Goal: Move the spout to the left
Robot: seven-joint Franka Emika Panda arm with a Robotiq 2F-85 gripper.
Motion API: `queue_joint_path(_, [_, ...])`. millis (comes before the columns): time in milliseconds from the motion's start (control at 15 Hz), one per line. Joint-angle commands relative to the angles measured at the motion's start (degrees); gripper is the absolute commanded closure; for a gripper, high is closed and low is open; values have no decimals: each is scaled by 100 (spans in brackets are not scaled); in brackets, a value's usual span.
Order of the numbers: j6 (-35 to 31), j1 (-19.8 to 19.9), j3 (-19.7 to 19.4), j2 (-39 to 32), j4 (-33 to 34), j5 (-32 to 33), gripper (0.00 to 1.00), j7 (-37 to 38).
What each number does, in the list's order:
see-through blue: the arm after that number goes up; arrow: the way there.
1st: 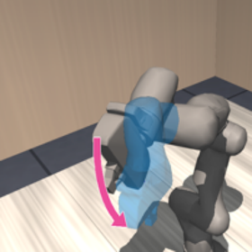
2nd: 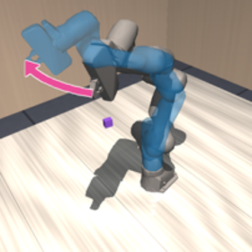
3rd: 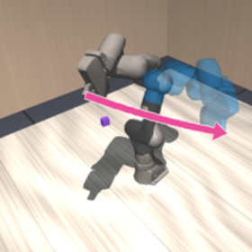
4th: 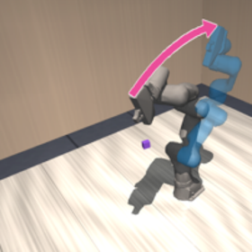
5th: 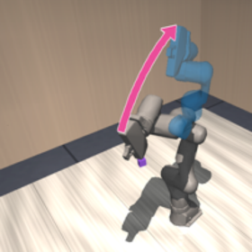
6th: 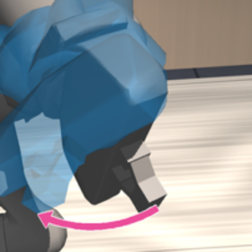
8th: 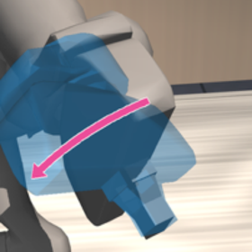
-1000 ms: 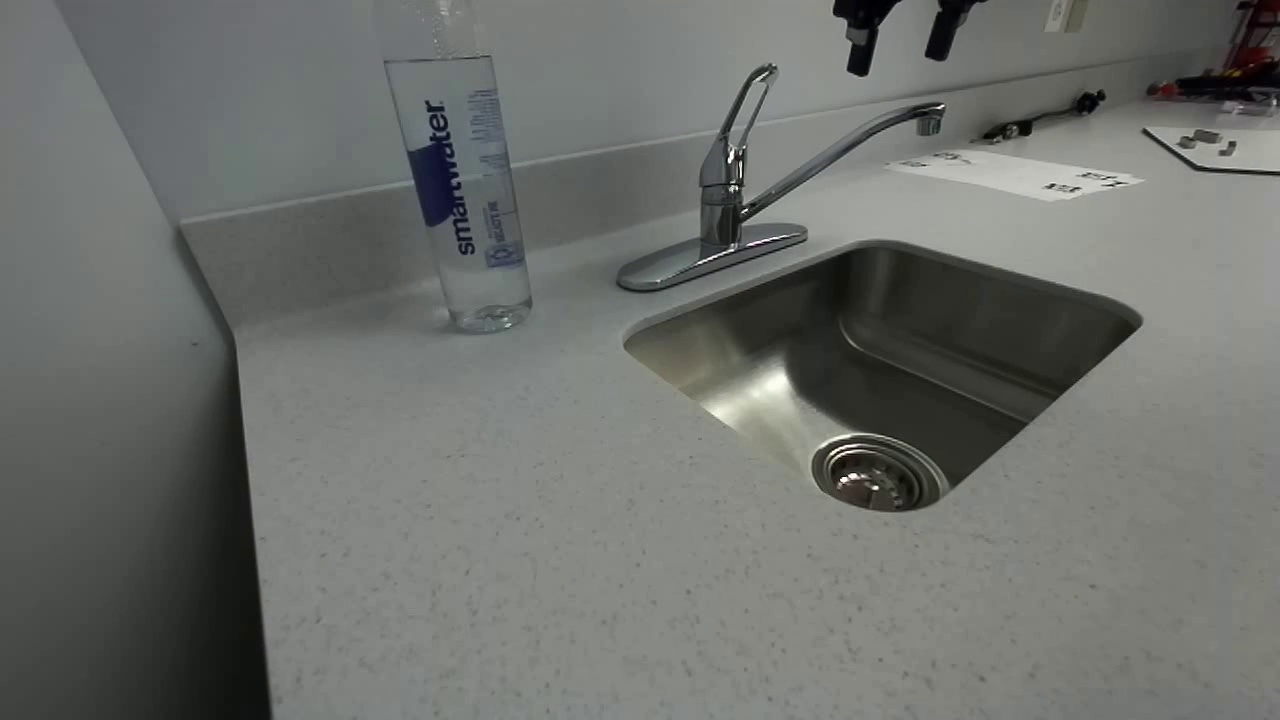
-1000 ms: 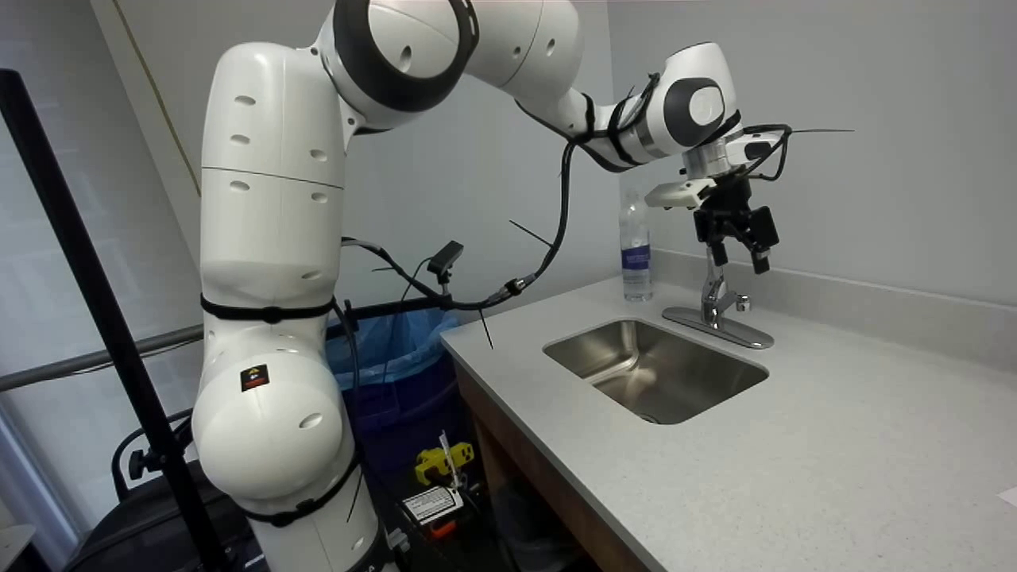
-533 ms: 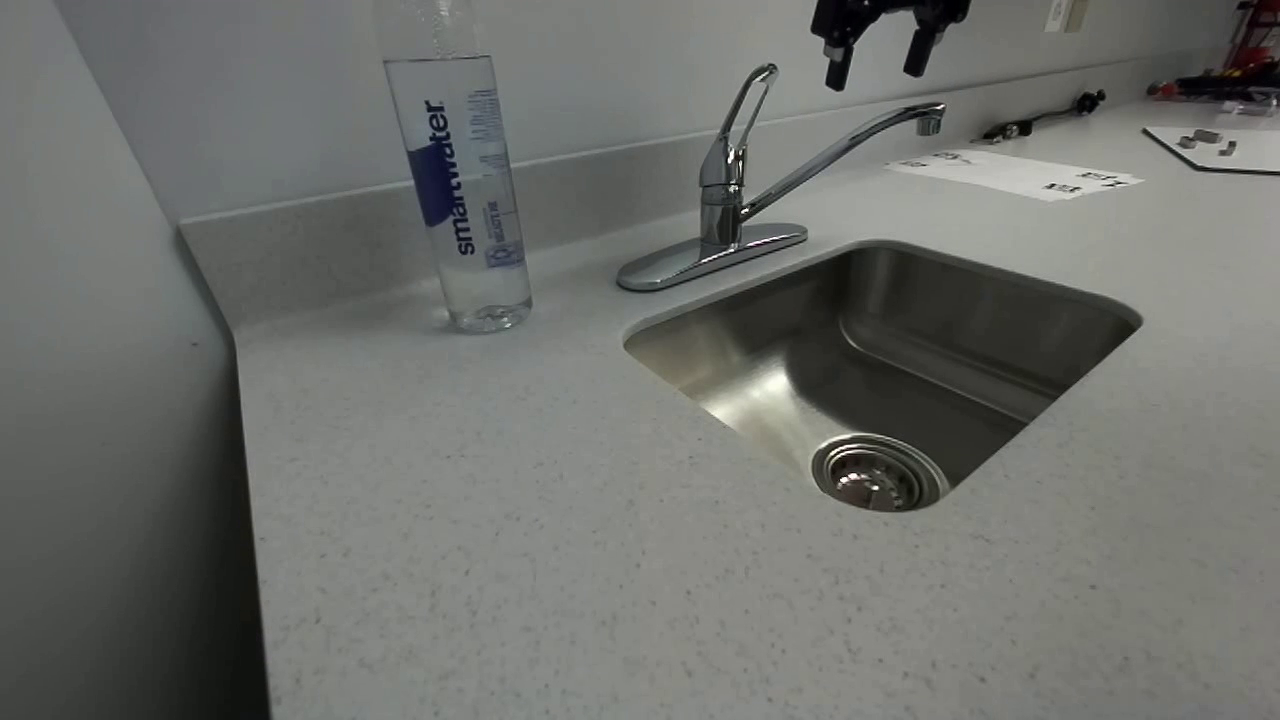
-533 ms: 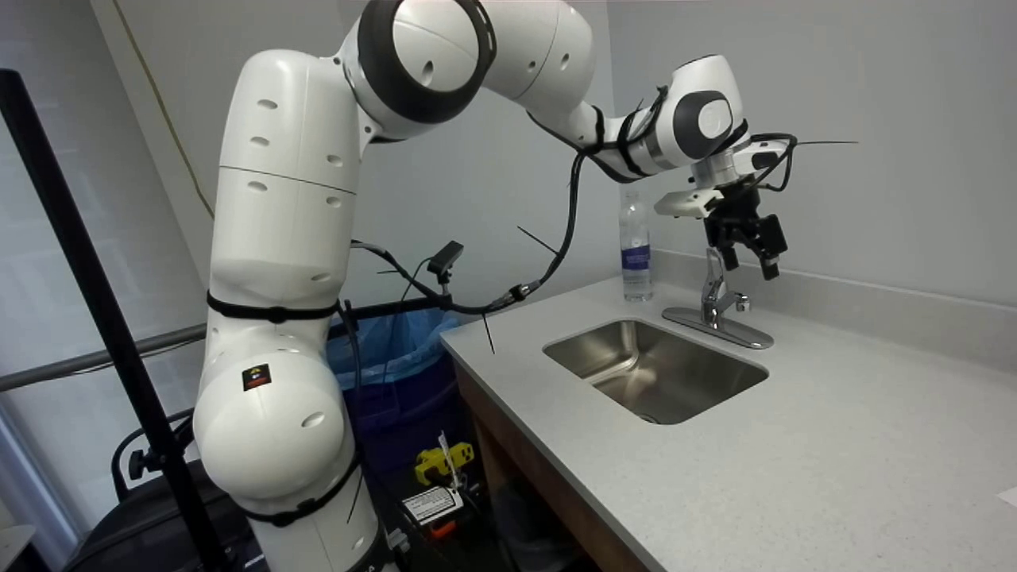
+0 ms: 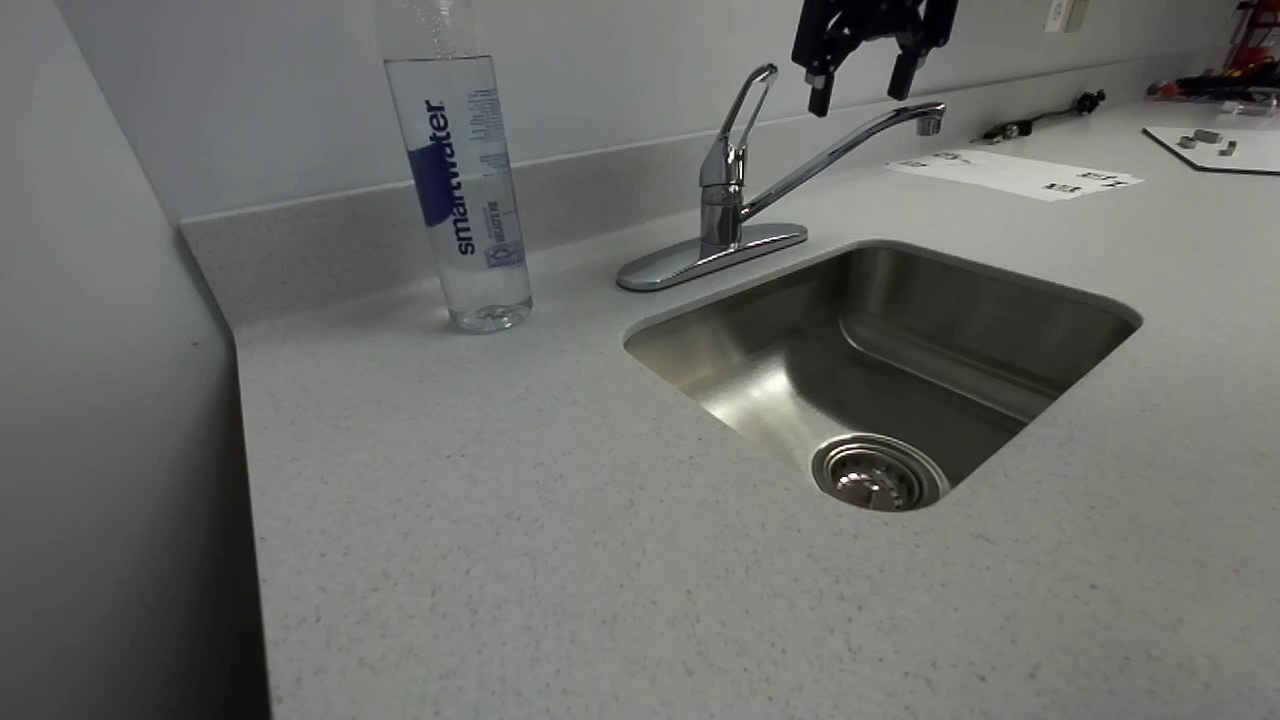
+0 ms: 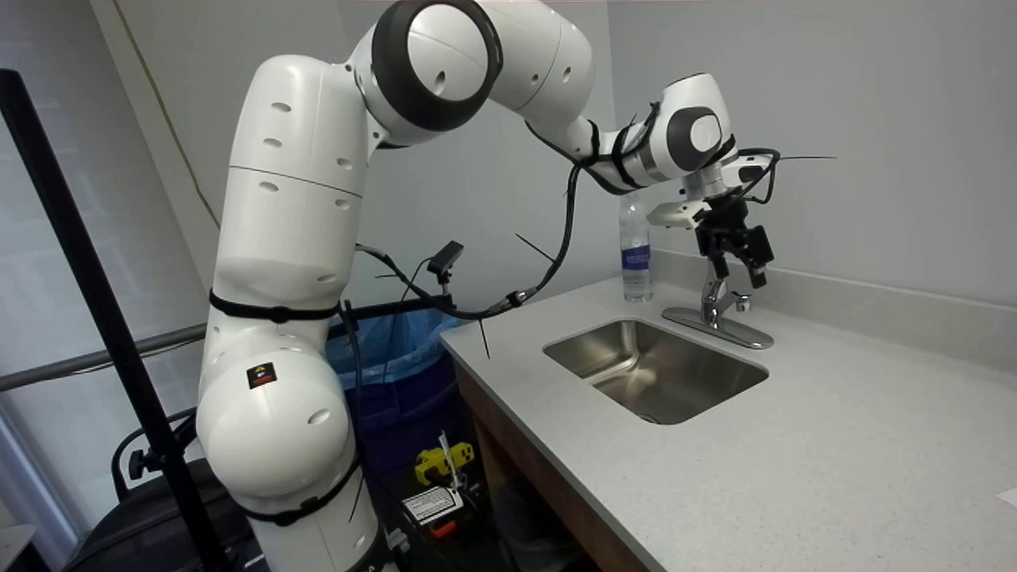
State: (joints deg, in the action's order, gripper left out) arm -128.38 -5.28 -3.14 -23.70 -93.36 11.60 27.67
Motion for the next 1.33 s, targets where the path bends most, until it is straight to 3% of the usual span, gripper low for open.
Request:
queue_joint_path(0, [-74, -130, -165, -192, 199, 135, 0, 202])
queue_joint_path(1000, [46, -119, 43, 3, -24, -247, 0, -190])
queue_joint_path(1267, [81, -137, 127, 167, -373, -313, 0, -441])
